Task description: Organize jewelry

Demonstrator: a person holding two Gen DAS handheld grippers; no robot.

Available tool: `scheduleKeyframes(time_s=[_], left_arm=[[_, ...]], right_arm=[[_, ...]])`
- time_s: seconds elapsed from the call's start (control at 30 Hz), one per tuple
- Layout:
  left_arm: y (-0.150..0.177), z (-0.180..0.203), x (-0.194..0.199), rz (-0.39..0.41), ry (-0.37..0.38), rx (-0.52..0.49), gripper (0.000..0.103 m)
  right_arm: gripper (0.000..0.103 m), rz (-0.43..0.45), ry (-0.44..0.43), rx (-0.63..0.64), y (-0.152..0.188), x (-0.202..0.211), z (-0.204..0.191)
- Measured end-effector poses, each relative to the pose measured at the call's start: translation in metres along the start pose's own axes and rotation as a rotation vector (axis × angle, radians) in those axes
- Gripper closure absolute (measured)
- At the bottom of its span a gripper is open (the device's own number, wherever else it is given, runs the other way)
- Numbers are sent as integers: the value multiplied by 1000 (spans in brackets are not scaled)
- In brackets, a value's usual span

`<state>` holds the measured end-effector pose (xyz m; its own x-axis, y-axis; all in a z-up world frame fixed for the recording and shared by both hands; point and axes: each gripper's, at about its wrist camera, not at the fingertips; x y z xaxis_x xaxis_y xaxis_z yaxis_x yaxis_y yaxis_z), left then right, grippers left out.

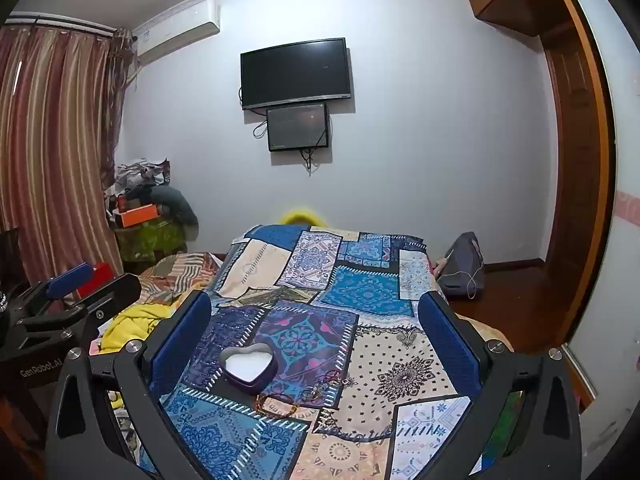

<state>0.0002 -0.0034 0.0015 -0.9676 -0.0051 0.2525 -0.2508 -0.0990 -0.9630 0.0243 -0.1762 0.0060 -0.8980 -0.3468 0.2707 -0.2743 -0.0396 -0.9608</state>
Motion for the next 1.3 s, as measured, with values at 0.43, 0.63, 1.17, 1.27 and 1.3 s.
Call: scheduleKeyframes(time_s=[0.43,0.63,1.17,1.27,1.3], left_arm=[[0,3,0,7,1,2,0],[-1,2,0,8,1,4,0],[-2,9,-5,7,7,7,0],[-2,1,1,7,9,9,0],[-2,0,1,7,9,10,0]], right_arm=[[0,-2,-3,-2,1,-1,0],[0,-1,-2,-3,2,-2,0],[0,-2,-3,-5,2,-1,0],[0,0,-3,-4,1,0,0],[0,0,-2,-3,1,1,-1]])
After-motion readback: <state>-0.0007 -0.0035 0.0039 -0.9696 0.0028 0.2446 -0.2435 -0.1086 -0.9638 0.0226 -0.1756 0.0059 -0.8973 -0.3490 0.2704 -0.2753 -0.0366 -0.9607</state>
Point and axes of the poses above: each gripper's, at about its wrist camera, not at the fingertips, and x roughly against the way its jaws point, z to its right, y to its underside
